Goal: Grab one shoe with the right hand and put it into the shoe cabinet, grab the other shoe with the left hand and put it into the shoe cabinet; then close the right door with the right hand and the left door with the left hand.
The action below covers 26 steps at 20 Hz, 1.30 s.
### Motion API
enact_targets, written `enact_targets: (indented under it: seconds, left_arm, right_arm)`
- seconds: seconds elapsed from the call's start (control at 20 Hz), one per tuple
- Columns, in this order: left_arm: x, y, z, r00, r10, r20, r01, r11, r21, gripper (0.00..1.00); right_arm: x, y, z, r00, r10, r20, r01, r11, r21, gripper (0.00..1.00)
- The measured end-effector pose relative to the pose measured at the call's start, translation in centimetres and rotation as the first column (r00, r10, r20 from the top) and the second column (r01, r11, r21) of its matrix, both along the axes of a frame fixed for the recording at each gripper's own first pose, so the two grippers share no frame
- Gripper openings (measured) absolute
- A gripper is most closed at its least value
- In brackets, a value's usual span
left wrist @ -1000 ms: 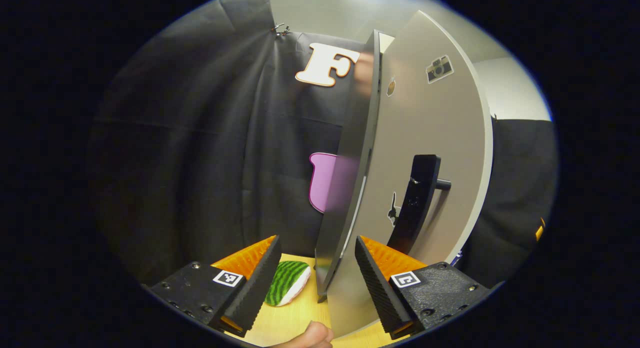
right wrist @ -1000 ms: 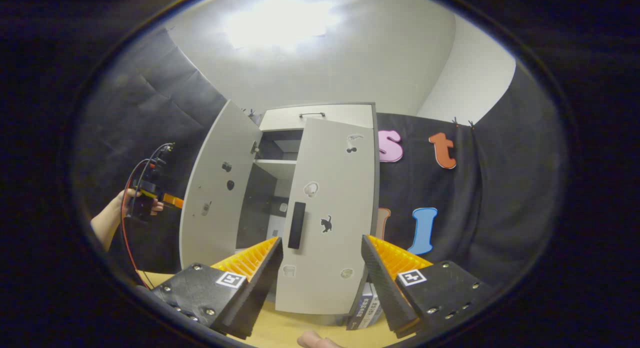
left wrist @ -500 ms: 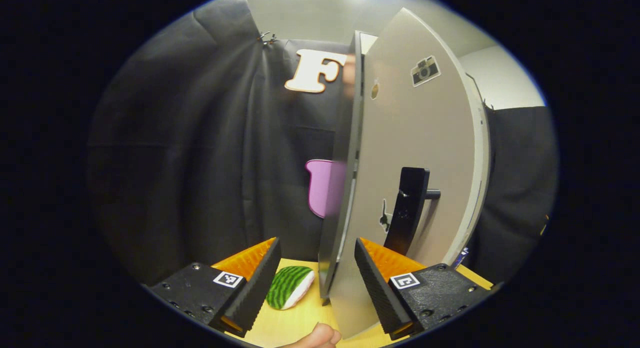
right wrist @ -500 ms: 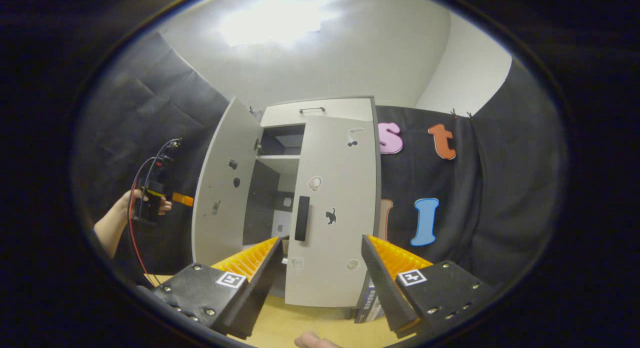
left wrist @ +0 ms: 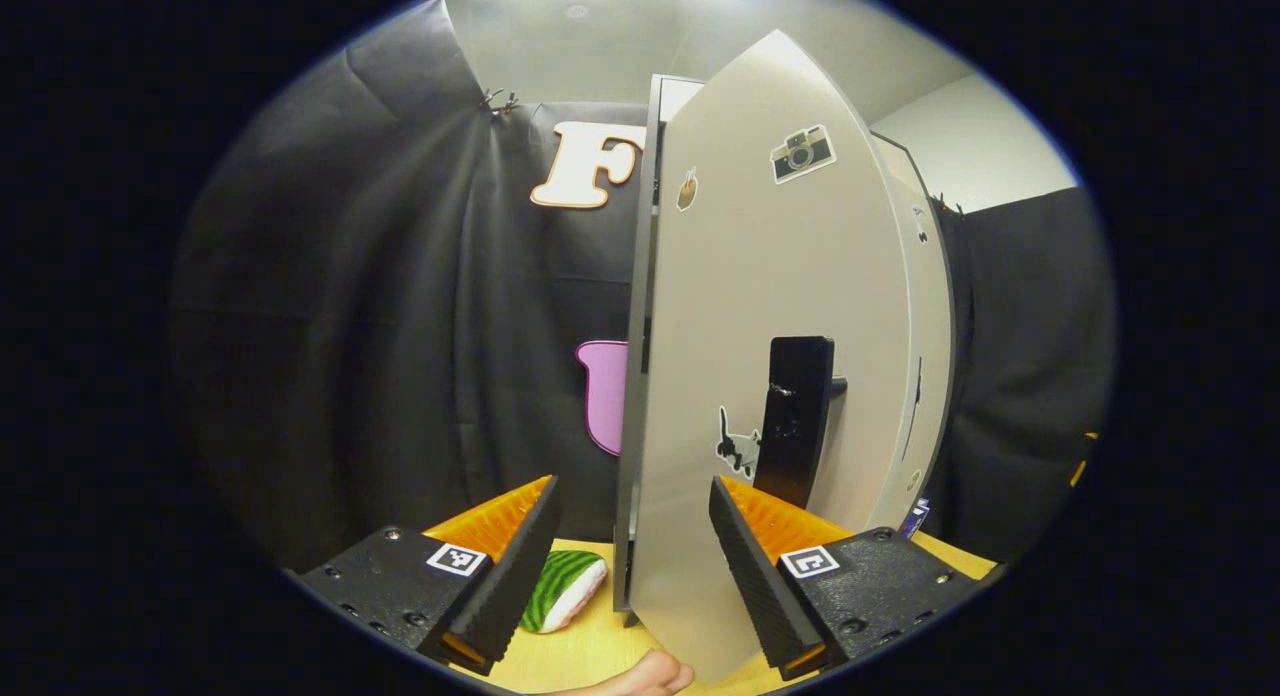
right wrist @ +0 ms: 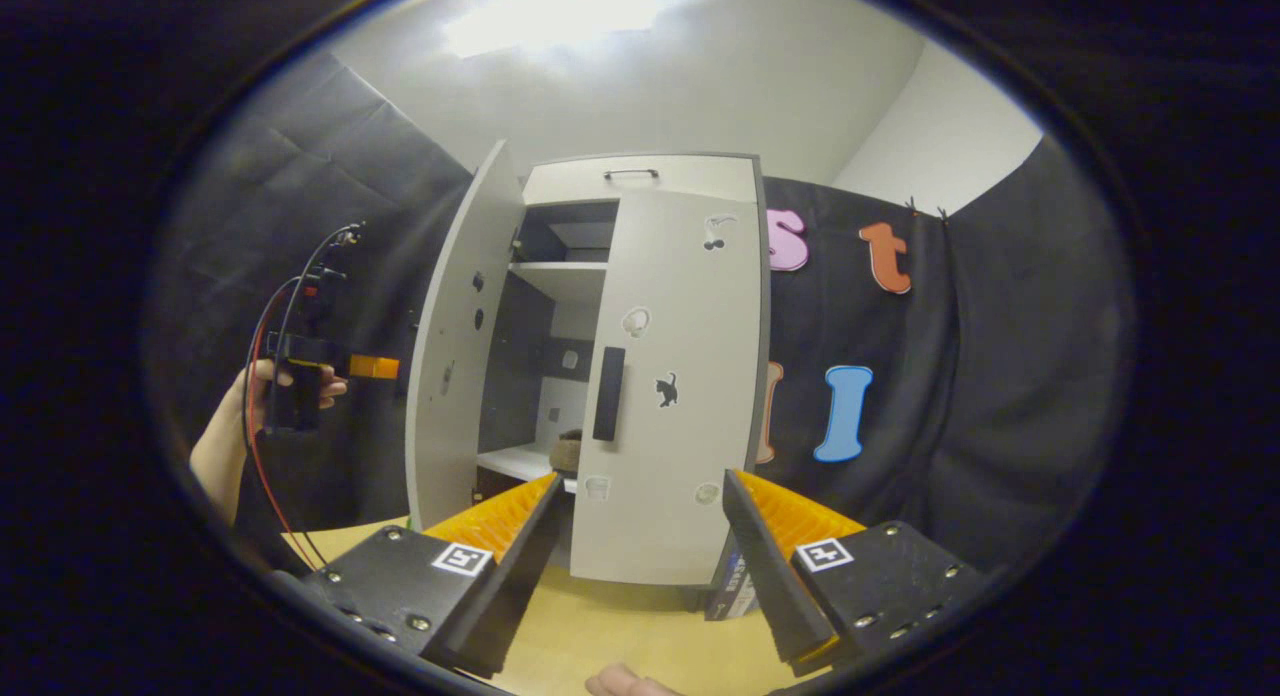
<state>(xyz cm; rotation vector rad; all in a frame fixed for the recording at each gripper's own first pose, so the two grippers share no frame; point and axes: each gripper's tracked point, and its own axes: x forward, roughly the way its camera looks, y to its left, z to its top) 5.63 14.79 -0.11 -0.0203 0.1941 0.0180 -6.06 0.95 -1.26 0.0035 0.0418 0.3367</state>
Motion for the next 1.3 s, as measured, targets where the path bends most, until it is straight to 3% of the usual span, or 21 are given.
enact_targets:
  seconds: [0.15, 0.2, 0.3, 0.35, 0.4, 0.55, 0.75, 0.8, 0.9, 0.95, 1.0, 1.3]
  left_arm:
    - [0.4, -1.3, -0.4, 1.0, -0.009, -0.006, 0.009, 0.999, -0.038, 0.87]
    - [0.6, -1.9, -0.5, 1.0, -0.011, -0.015, 0.011, 0.999, -0.051, 0.92]
    - [1.1, -3.5, -0.8, 0.999, -0.024, -0.029, 0.023, 0.998, -0.051, 0.91]
    - [1.4, -4.5, -0.9, 0.999, -0.039, -0.038, 0.037, 0.998, -0.053, 0.87]
    - [1.5, -5.6, -1.3, 0.997, -0.056, -0.052, 0.053, 0.997, -0.064, 0.92]
    - [1.0, -8.2, -1.6, 0.994, -0.088, -0.066, 0.081, 0.992, -0.096, 0.93]
    - [-0.4, -8.4, -0.1, 1.0, -0.005, 0.007, 0.005, 1.0, 0.014, 1.0]
    - [-1.1, -8.7, 0.3, 1.0, 0.004, 0.025, -0.005, 0.999, 0.032, 0.92]
    - [-2.5, -9.6, 1.2, 0.998, 0.015, 0.06, -0.019, 0.998, 0.062, 0.96]
    - [-3.2, -9.9, 1.4, 0.997, 0.017, 0.069, -0.022, 0.997, 0.07, 0.92]
    - [-3.9, -10.2, 1.7, 0.997, 0.022, 0.078, -0.029, 0.996, 0.079, 0.96]
    - [-7.0, -12.1, 1.0, 0.999, 0.007, 0.054, -0.013, 0.993, 0.118, 0.92]
  right_arm:
    - [0.5, -0.2, 0.0, 0.999, -0.028, -0.016, 0.029, 0.999, 0.018, 0.95]
    - [0.9, -0.3, 0.0, 0.999, -0.046, -0.022, 0.046, 0.999, 0.023, 0.95]
    - [1.6, -0.7, 0.0, 0.996, -0.081, -0.034, 0.082, 0.996, 0.036, 0.95]
    - [2.0, -0.8, 0.2, 0.994, -0.105, -0.042, 0.107, 0.993, 0.047, 0.95]
    - [2.4, -1.1, 0.1, 0.991, -0.123, -0.049, 0.125, 0.991, 0.055, 0.95]
    - [3.4, -1.6, -0.4, 0.984, -0.165, -0.074, 0.17, 0.983, 0.068, 0.95]
    - [4.7, -2.9, -1.0, 0.972, -0.222, -0.075, 0.225, 0.973, 0.041, 0.95]
    - [4.9, -3.1, -1.1, 0.971, -0.226, -0.079, 0.23, 0.972, 0.046, 0.95]
    - [5.4, -3.5, -1.5, 0.97, -0.228, -0.089, 0.233, 0.971, 0.056, 0.95]
    - [5.6, -3.9, -1.7, 0.968, -0.234, -0.094, 0.239, 0.969, 0.055, 0.95]
    - [5.8, -4.2, -1.9, 0.966, -0.237, -0.098, 0.243, 0.969, 0.052, 0.95]
    - [6.1, -4.3, -2.7, 0.968, -0.223, -0.12, 0.232, 0.971, 0.065, 0.95]
